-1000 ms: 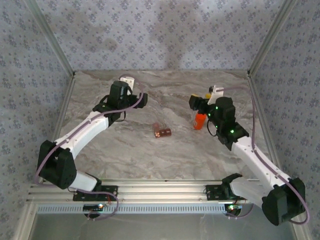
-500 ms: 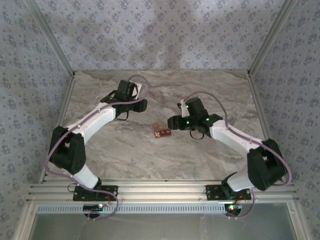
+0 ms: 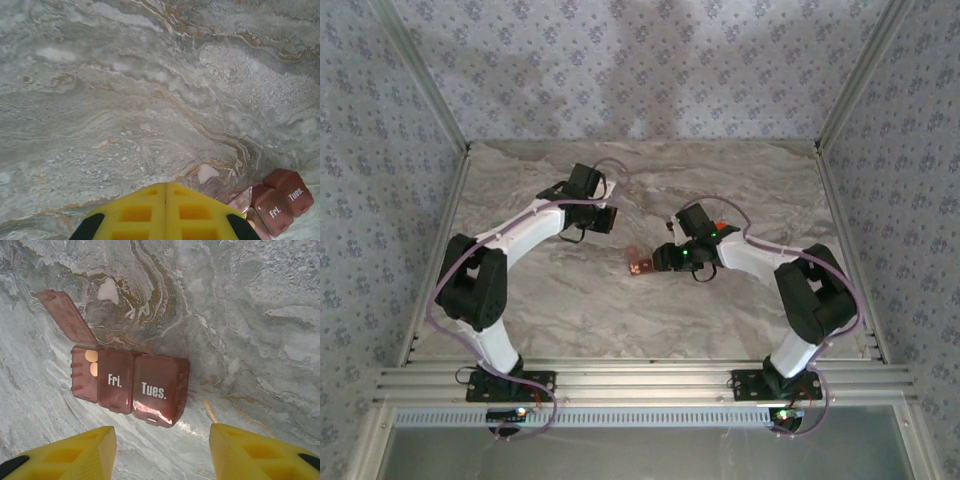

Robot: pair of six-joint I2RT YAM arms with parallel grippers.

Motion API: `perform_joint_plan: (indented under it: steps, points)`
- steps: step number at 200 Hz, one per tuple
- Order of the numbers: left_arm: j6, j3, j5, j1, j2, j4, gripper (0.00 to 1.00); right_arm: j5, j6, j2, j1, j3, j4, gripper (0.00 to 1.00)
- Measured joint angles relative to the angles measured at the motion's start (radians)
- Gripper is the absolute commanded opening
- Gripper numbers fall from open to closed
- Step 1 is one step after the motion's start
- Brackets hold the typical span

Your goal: Sort the pills into containers

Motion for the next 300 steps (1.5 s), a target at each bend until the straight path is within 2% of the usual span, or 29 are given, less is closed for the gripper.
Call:
perform_joint_plan:
  steps: [182, 300]
  points:
    - [0.0, 0.056, 0.072, -0.087, 0.143, -0.022, 0.0, 0.004, 0.0, 0.078, -0.003, 0.035, 0.024, 0.49]
    - [-0.003, 0.057, 0.113, -0.096, 0.167, -0.023, 0.0, 0.006, 0.004, 0.082, -0.003, 0.035, 0.028, 0.47]
